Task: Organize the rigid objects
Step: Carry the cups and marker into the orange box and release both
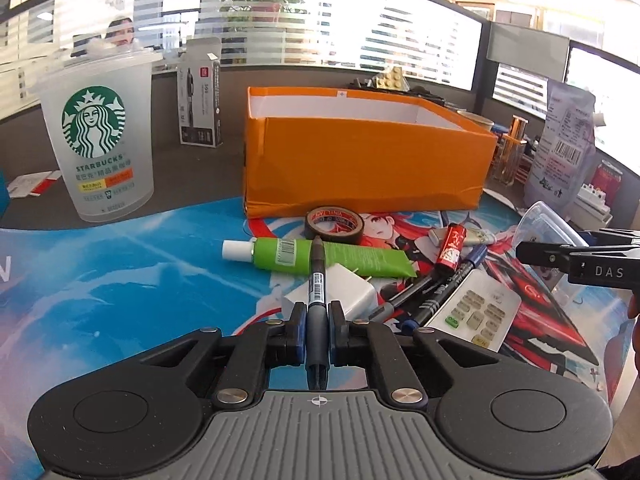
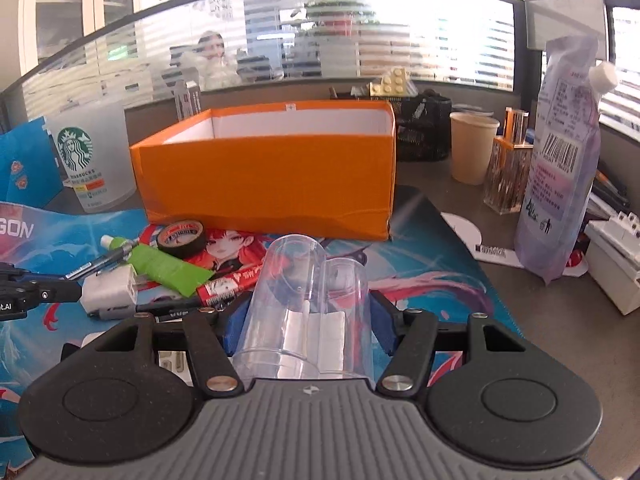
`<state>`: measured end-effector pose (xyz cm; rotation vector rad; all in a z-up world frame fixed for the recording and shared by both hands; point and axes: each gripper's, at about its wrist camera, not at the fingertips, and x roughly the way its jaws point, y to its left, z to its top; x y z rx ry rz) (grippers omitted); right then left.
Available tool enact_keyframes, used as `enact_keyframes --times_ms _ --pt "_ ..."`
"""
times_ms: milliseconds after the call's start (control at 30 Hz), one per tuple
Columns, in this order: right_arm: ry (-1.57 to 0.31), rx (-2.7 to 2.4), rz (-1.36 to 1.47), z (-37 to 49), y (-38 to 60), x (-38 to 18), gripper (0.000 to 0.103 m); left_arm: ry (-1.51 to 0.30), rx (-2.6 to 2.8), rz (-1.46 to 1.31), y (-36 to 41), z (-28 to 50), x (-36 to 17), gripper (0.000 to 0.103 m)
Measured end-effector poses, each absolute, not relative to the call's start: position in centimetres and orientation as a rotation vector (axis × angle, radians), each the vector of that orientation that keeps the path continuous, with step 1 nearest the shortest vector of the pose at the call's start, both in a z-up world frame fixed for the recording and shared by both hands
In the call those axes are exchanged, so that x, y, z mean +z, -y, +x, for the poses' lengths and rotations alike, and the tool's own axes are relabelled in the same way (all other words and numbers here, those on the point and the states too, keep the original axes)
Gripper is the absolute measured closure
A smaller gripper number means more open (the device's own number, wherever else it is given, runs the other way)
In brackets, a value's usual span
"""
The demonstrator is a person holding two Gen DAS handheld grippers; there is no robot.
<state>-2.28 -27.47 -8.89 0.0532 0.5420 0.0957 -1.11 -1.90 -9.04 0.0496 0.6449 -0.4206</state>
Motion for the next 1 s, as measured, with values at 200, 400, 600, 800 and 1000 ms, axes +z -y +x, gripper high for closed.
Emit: enact_keyframes --times_ms 200,400,600,800,1000 --pt "-0.506 0.107 0.036 -2.5 27.4 -7.8 0.045 -0.596 -0.426 0.057 2.1 -1.6 -7.4 0.094" --pt "-0.470 0.125 0.005 -2.4 27.1 -6.5 0.045 -0.548 -0.432 0.054 2.2 -1.1 -5.3 0.094" --pt "-0.421 0.142 -0.012 -1.6 27.1 -4.8 0.045 -0.497 -0.426 0.043 2.6 0.1 -2.6 0.094" --pt "-0.382 0.165 -0.012 0.0 27.2 -3.2 0.045 -0.459 -0.429 0.044 3.8 1.9 -0.5 0.094" --pt "-0.359 0.198 0.005 3.4 27.6 -1.4 0.045 -0.447 -0.442 0.056 5.8 4.8 1.1 0.094"
